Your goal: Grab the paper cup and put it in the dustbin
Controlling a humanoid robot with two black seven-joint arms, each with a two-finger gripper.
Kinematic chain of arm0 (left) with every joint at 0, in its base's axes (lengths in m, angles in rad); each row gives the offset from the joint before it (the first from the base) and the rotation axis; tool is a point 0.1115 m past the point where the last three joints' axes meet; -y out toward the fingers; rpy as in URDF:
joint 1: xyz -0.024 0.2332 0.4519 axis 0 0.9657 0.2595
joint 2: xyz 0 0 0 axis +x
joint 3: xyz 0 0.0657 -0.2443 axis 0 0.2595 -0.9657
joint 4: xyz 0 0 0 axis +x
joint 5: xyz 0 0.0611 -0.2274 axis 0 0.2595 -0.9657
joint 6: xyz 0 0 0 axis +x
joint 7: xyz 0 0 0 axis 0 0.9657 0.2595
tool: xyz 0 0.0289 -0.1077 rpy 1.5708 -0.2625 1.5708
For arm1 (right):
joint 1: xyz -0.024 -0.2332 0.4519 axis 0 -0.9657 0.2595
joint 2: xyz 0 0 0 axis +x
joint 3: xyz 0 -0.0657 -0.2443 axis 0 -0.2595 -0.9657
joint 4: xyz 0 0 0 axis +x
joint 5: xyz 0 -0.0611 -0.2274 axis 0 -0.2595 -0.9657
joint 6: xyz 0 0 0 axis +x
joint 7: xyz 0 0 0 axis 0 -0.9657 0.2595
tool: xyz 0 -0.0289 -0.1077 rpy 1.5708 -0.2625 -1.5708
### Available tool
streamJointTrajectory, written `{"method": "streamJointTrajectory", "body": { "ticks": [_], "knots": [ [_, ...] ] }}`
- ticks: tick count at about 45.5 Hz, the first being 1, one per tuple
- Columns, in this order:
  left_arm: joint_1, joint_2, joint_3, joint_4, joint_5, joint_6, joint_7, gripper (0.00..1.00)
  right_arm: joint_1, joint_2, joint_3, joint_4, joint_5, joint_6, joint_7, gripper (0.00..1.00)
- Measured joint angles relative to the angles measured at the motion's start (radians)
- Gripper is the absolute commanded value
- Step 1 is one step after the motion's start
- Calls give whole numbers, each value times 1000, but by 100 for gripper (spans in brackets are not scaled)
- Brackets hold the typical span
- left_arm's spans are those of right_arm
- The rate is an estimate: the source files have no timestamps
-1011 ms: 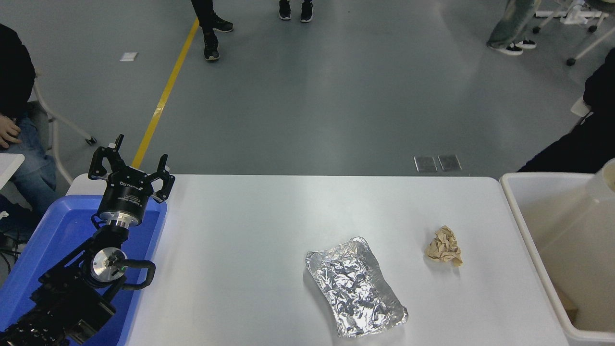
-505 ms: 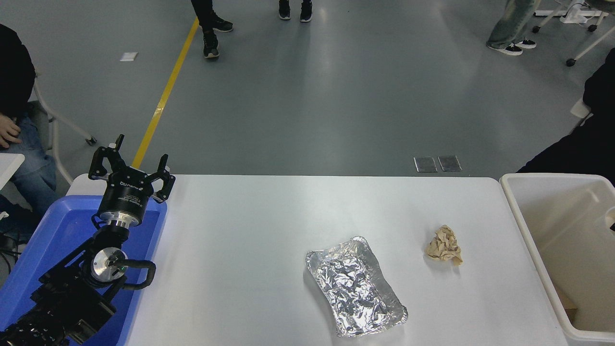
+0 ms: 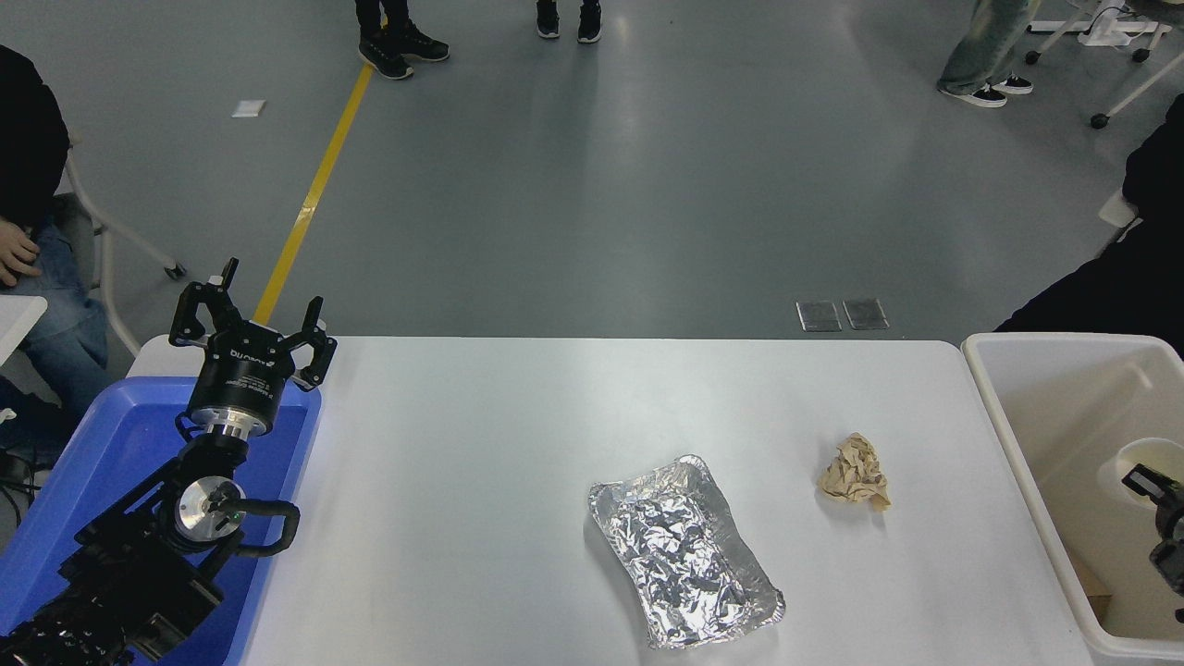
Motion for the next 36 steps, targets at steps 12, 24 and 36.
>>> {"method": "streamJointTrajectory", "body": {
  "ticks": [12, 24, 36],
  "knots": [
    [0, 0, 0, 0, 0, 0, 0, 98, 2, 11, 6, 0, 4, -6, 0, 100],
    [0, 0, 0, 0, 0, 0, 0, 98, 26, 7, 5, 20, 5, -5, 0, 100],
    [0, 0, 0, 0, 0, 0, 0, 98, 173, -70, -26, 109, -3, 3, 2, 100]
  ]
}}
